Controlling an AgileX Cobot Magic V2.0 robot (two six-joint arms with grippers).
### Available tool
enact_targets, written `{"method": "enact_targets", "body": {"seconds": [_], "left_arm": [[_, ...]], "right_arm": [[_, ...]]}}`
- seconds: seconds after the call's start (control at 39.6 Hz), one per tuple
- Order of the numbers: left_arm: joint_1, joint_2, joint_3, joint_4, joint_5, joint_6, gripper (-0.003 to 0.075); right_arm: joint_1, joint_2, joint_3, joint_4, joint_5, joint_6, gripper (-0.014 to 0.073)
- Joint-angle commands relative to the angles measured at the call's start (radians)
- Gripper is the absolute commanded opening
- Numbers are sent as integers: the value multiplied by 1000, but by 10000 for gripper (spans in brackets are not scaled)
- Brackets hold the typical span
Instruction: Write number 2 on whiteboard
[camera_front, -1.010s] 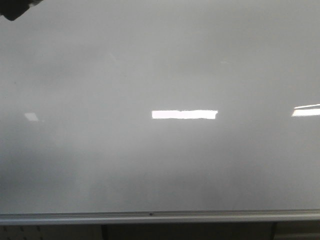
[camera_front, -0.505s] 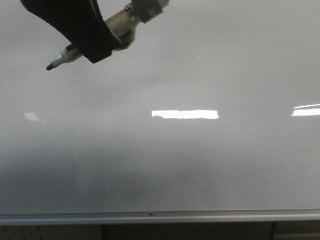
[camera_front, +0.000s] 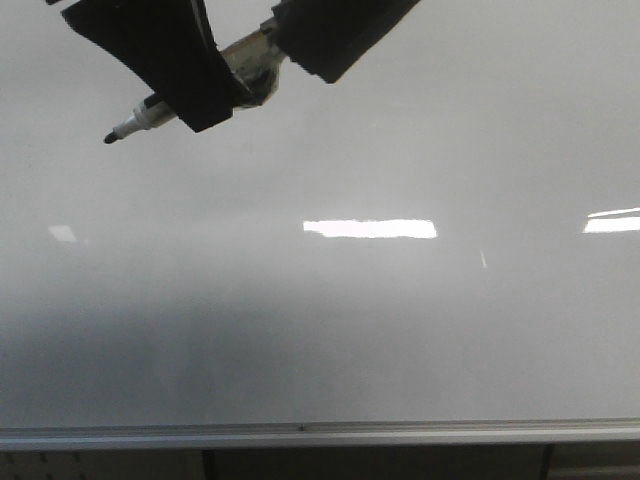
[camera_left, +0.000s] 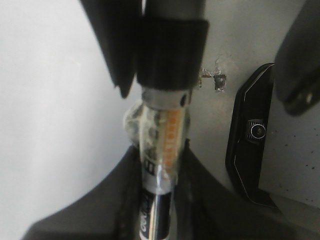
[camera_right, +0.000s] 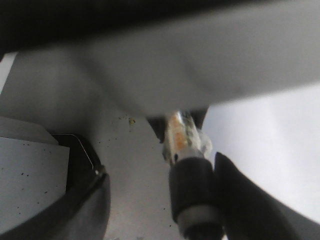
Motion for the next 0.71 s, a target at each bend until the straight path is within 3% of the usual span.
{"method": "enact_targets", "body": {"seconds": [0.0, 0.1, 0.28, 0.45, 0.53, 0.68], "left_arm": [[-8, -31, -34, -26, -28, -11, 64], [-8, -31, -34, -26, -28, -11, 64], [-8, -31, -34, -26, -28, -11, 64], [-8, -31, -34, -26, -30, -11, 82], [-8, -31, -34, -26, -30, -11, 153], [-8, -33, -34, -26, -34, -25, 420]], "right_arm": [[6, -21, -36, 51, -55, -12, 465], [6, -18, -36, 54, -62, -12, 438], [6, -18, -36, 79, -62, -12, 232], [6, -18, -36, 78, -62, -12, 111], [6, -18, -36, 77, -62, -12, 85], [6, -18, -36, 77, -62, -12, 74]]}}
